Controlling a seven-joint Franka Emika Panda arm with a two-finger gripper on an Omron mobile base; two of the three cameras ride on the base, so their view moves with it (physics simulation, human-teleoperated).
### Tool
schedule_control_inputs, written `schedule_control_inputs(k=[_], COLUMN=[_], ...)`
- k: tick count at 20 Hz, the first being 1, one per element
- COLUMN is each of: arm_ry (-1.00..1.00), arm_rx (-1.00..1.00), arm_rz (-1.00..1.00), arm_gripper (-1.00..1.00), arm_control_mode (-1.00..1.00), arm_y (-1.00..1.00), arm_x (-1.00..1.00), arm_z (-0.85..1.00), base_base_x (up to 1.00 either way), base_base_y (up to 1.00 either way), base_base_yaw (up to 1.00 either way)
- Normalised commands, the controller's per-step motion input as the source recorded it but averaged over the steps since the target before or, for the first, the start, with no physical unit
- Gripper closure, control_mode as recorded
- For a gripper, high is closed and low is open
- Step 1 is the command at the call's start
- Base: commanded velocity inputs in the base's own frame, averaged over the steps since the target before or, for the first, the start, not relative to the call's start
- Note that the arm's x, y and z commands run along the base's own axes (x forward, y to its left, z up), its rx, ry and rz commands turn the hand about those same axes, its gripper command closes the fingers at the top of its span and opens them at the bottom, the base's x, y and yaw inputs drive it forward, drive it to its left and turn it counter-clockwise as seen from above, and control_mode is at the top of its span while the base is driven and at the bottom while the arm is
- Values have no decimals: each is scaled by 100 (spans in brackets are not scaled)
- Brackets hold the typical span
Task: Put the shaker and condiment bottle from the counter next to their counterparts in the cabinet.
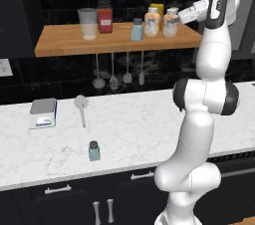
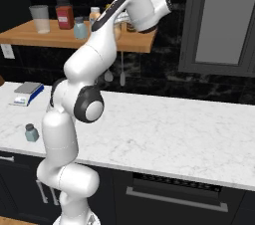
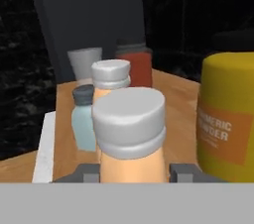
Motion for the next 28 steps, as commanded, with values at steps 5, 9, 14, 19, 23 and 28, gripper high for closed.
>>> schedule_control_inputs(k=[5,9,14,19,23,28], arm_ry=[10,0,-2,-15,-7,0], arm_rx=[19,24,21,4,-8,-35], arm_rz=[2,3,0,0,0,0], arm_gripper=[-100,-100,-100,-100,-100,-100], arm_control_mode=[-100,-100,-100,-100,-100,-100], arm_y=[-42,-50,-38,-2,27,78], arm_x=[4,-6,-38,-100,-100,-100], arm_z=[-5,0,0,-14,-60,-100], base_base_x=[0,0,0,0,0,0], base_base_y=[0,0,0,0,0,0], base_base_yaw=[0,0,0,0,0,0])
